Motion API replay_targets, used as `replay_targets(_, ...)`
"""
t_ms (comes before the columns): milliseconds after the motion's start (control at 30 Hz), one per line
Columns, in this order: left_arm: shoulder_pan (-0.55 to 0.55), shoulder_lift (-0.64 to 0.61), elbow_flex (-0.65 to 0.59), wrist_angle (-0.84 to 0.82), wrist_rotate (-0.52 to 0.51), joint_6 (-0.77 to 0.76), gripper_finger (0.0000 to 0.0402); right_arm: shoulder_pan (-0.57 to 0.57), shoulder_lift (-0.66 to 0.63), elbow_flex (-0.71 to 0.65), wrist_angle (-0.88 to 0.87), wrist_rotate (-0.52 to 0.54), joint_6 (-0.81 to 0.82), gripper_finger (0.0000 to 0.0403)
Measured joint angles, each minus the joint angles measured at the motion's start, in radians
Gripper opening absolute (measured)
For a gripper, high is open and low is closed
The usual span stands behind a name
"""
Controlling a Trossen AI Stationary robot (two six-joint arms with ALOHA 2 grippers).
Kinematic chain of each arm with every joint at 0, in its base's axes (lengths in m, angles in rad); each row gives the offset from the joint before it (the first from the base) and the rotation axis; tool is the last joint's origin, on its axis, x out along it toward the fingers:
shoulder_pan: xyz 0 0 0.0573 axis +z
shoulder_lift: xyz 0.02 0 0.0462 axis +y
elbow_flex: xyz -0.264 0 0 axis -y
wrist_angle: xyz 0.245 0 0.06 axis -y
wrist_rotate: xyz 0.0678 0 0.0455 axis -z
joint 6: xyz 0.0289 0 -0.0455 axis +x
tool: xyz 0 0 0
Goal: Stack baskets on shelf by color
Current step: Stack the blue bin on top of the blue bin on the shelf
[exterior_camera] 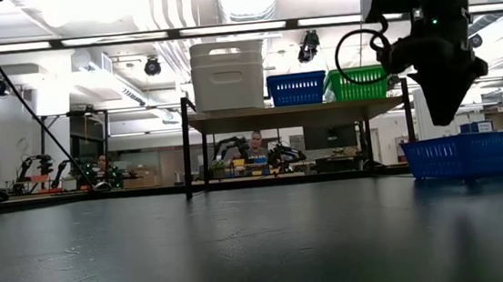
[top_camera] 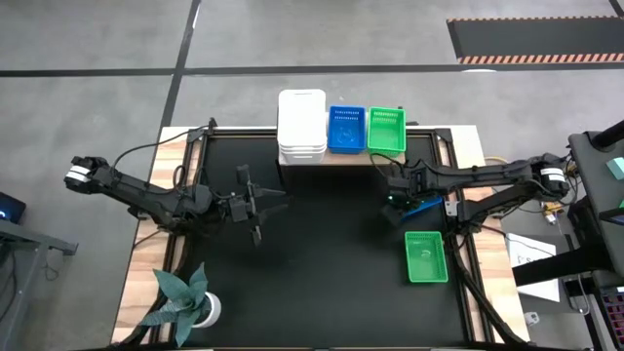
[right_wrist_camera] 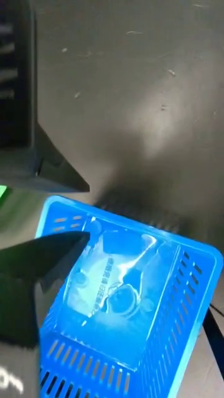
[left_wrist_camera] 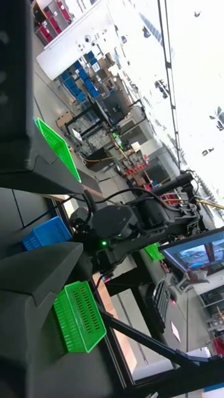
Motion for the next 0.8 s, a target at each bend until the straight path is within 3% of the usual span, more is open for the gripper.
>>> replay_targets(333, 0.000, 0.000, 0.000, 0.000, 0.000, 0.000, 0.0120, 0.000, 0.039, -0.020, 0.042, 0.062, 0.049, 0.0170)
replay_targets(800, 0.000, 0.000, 0.000, 0.000, 0.000, 0.000, 0.0120, 0.000, 0.216, -0.020, 0.094, 0.110, 0.048, 0.0138)
